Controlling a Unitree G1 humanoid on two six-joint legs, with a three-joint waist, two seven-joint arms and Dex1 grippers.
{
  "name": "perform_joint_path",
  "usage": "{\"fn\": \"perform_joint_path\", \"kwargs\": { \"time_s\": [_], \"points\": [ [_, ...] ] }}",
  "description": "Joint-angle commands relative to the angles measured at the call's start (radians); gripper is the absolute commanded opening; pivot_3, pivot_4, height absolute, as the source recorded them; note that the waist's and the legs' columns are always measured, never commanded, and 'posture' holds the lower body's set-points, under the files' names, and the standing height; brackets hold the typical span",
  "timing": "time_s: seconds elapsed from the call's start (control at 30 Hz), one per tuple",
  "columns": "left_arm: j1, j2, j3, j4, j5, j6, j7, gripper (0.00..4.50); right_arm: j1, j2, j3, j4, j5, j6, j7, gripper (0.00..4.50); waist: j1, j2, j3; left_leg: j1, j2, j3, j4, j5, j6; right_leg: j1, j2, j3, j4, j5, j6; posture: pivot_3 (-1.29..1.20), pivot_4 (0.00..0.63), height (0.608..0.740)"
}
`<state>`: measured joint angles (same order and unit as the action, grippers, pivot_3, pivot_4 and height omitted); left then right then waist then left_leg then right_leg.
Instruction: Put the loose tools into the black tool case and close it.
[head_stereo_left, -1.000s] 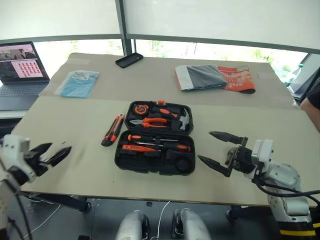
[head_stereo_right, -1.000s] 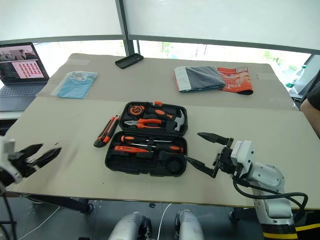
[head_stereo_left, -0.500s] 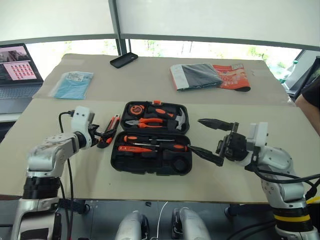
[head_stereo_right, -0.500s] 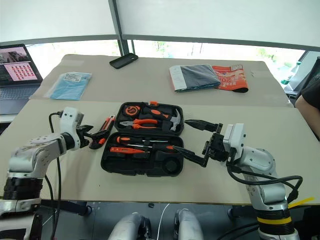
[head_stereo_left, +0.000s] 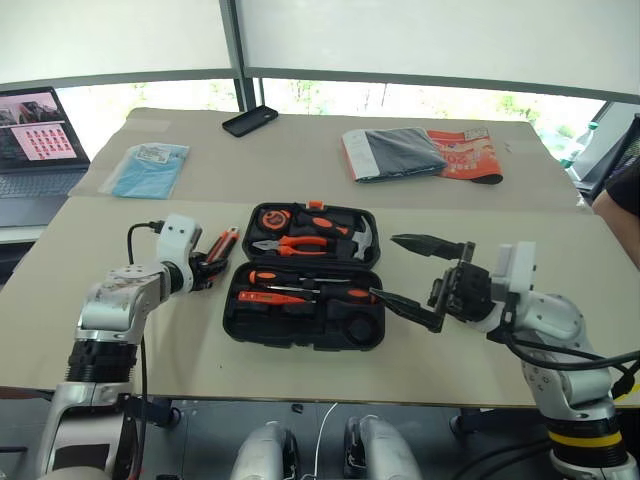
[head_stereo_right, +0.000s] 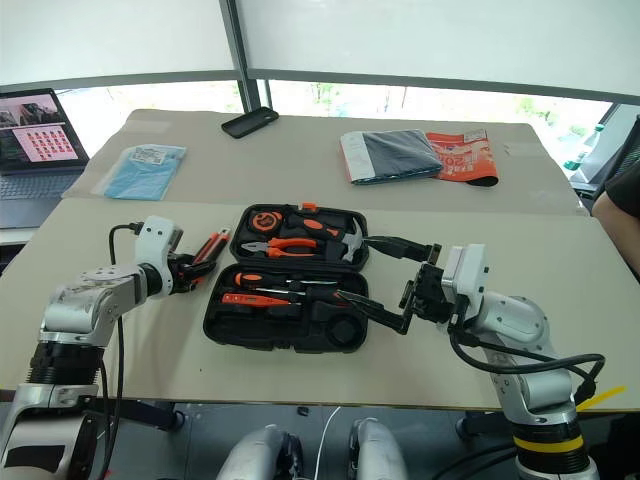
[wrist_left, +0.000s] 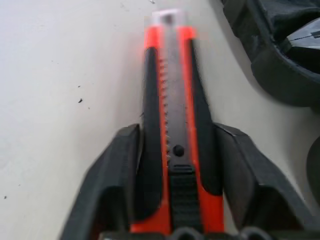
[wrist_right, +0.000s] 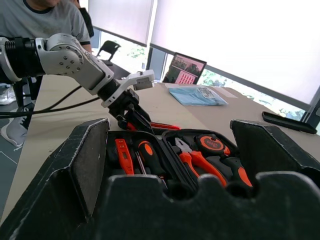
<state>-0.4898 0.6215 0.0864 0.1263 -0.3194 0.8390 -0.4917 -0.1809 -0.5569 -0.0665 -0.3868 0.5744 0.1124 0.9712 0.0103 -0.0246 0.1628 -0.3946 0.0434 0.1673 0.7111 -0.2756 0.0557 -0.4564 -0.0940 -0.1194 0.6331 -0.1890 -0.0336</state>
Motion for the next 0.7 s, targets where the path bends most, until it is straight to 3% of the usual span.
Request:
{"fn": "perform_joint_path", "kwargs": {
  "time_s": [0.03,0.2,0.33,0.47,0.7],
  "points": [
    [0.020,0.056,0.068,-0.053,-0.042,-0.062,-0.100,1.73,-0.024,-0.008,-0.014,-0.047,0.040,0.012,0.004,4.50,-0.001,0.000,0.000,0.000,0.000,0.000,0.000,0.000,0.000,0.000,0.000,0.000,0.000,0.000,0.000,0.00,0.150,0.740],
    [-0.007,0.191,0.107,-0.095,-0.091,-0.149,-0.294,1.73,-0.029,-0.023,-0.032,-0.056,0.065,0.040,0.000,4.50,-0.001,-0.002,0.001,-0.003,0.001,-0.001,0.000,0.001,-0.001,-0.003,0.000,-0.002,-0.001,0.000,-0.001,0.00,0.150,0.740],
    [0.030,0.346,-0.054,-0.266,-0.147,-0.277,-0.734,1.73,0.027,-0.121,-0.086,-0.061,0.111,0.118,0.047,4.50,0.008,-0.001,0.001,-0.004,0.000,-0.001,0.000,-0.003,-0.005,-0.002,-0.002,-0.003,-0.001,0.000,-0.002,0.00,0.150,0.740],
    [0.014,0.344,-0.177,-0.335,-0.110,-0.372,-0.853,1.73,0.043,-0.180,-0.091,-0.070,0.131,0.161,0.080,4.50,0.012,0.001,0.000,-0.004,-0.003,0.000,0.001,-0.007,-0.004,-0.002,-0.004,-0.002,-0.003,0.000,-0.001,0.00,0.150,0.740],
    [-0.062,0.289,-0.408,-0.346,0.064,-0.427,-0.892,1.73,0.088,-0.269,-0.073,-0.079,0.119,0.234,0.131,4.50,0.008,0.001,0.001,-0.004,-0.003,-0.001,0.002,-0.002,0.004,-0.002,0.001,-0.001,-0.003,0.000,0.001,0.00,0.150,0.740]
  ]
}}
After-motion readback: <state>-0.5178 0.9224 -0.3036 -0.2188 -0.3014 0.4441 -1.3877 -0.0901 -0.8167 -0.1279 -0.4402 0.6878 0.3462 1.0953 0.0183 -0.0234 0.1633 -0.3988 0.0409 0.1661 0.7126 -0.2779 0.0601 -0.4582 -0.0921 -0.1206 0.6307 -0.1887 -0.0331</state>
